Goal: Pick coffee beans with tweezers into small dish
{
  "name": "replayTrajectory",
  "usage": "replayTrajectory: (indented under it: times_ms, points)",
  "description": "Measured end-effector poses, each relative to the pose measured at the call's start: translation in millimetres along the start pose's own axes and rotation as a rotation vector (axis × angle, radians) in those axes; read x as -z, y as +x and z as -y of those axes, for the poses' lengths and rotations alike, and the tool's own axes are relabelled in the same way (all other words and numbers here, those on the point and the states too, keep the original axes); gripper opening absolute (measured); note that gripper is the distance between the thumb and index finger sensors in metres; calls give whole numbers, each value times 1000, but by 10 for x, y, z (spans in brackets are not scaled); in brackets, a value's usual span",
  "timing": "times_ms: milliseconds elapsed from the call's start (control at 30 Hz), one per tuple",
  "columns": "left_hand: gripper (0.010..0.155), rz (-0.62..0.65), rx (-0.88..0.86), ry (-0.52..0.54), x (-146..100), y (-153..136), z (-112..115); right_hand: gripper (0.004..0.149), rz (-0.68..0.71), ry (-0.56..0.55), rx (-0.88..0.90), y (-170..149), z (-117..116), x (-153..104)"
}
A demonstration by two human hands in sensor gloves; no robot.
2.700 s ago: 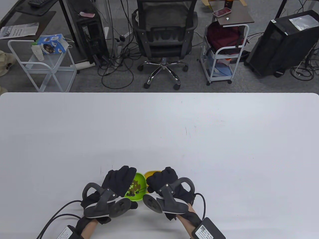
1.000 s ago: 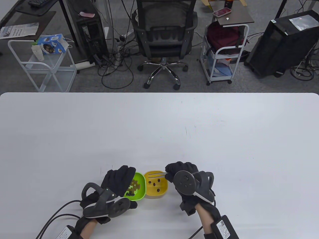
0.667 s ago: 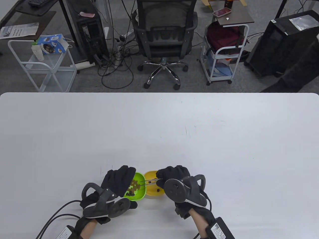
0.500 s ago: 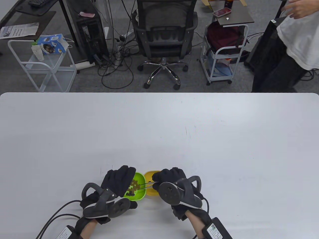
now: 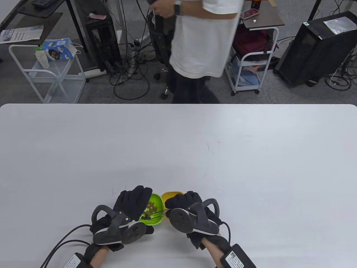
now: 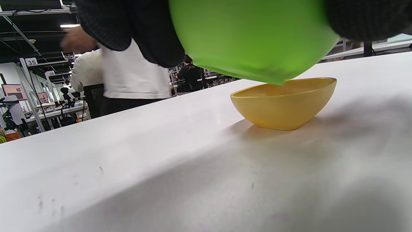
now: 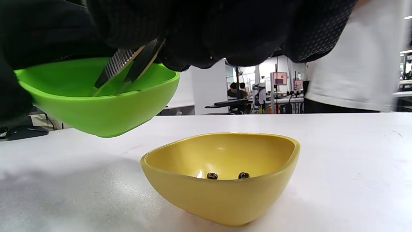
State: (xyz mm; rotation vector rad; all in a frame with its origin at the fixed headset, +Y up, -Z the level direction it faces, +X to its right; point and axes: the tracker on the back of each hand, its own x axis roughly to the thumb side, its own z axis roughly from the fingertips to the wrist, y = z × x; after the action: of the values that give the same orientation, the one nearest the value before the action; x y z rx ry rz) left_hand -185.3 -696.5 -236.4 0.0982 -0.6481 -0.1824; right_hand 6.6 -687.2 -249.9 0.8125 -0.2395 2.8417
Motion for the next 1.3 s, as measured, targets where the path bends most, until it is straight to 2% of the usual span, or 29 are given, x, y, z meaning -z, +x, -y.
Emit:
replayTrajectory:
  times_ms: [900, 1300]
  points:
    - [116, -2, 10, 1, 0, 2, -9, 43, 15, -9, -115, 79, 42, -7]
    - [115, 1, 13, 0, -1, 8, -12, 42, 49, -26, -239, 189, 36, 0]
